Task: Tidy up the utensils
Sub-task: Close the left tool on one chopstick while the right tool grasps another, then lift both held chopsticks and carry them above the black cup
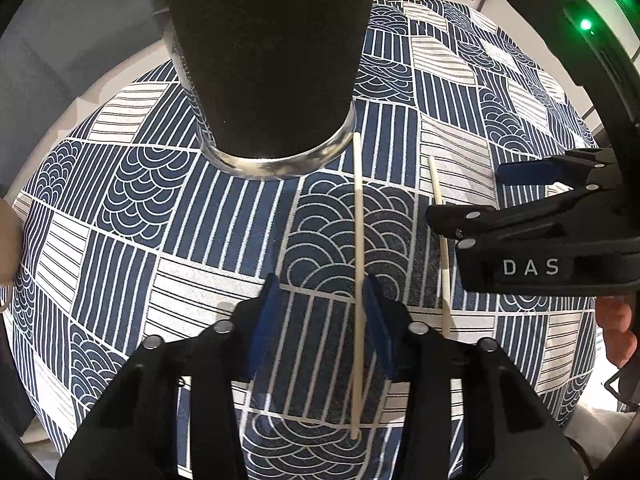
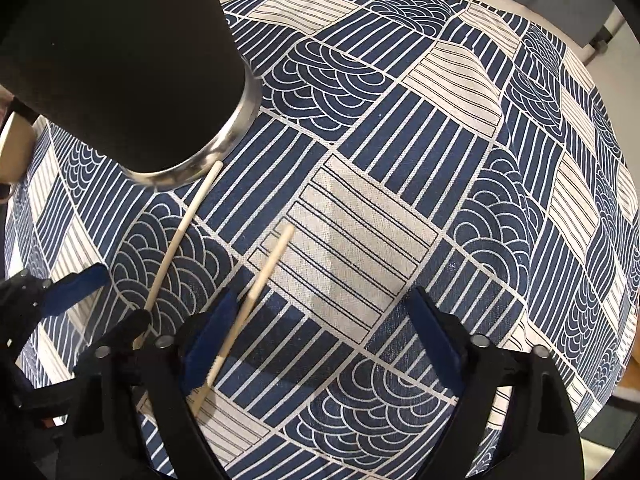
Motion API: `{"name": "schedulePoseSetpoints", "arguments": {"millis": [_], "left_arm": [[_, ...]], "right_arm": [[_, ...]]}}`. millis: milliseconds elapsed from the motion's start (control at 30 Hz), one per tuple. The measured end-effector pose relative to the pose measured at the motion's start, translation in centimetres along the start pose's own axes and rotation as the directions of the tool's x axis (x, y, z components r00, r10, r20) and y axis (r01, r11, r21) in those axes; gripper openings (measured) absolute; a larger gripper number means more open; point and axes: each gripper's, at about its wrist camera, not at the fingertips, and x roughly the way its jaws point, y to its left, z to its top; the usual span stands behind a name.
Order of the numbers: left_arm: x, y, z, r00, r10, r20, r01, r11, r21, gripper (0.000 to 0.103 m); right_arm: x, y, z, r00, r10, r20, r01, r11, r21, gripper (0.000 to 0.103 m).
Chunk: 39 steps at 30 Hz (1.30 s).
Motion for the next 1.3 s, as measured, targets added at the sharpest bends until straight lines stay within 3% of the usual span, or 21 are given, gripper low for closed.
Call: {"name": "schedulePoseSetpoints", "arguments": {"millis": [167,200,233,333,733,1000,1300], "left_arm": [[-0.1,0.1,-0.2,1.000,-0.009,-0.005,0.009,0.999,-0.050,0.028],[-0.2,0.2,-0.3,1.000,-0.014,-0.008,0.014,0.998,-0.058,0.025],[-0.3,0.3,-0.6,1.000,-0.027,-0.013,0.026,0.997,-0.071,0.020],[-0.6,0.7,-1.5,0.999,-0.031,-0.022,0.028,0.995,-0.099,0.006],[-2.3,1.5,-5.8,0.998,-0.042,-0.047,0.027,0.961,-0.275,0.005],[-3.4,2.5,-9.0,0.996,-0.043,-0.077,0.006,0.904,-0.427,0.005],[-7.3,4.9,-10.7,0.996,0.062,-0.067,-0.089,0.816,-0.571,0.005]], "right_arm": [[-1.1,0.4,-0.2,1.000,0.007,-0.004,-0.007,0.999,-0.034,0.030],[-1.2,0.3,-0.4,1.000,0.010,-0.006,-0.010,0.999,-0.042,0.014],[-1.2,0.3,-0.5,1.000,0.006,-0.010,-0.007,0.999,-0.050,0.006],[-1.4,-0.1,-0.7,1.000,0.017,-0.009,-0.018,0.998,-0.062,0.005],[-1.3,-3.7,-2.1,0.996,0.075,-0.041,-0.078,0.994,-0.078,0.005],[-3.0,-5.3,-2.2,0.993,0.119,-0.022,-0.121,0.985,-0.125,0.005],[-7.4,-6.5,0.4,0.984,0.162,0.069,-0.145,0.967,-0.211,0.005]]}}
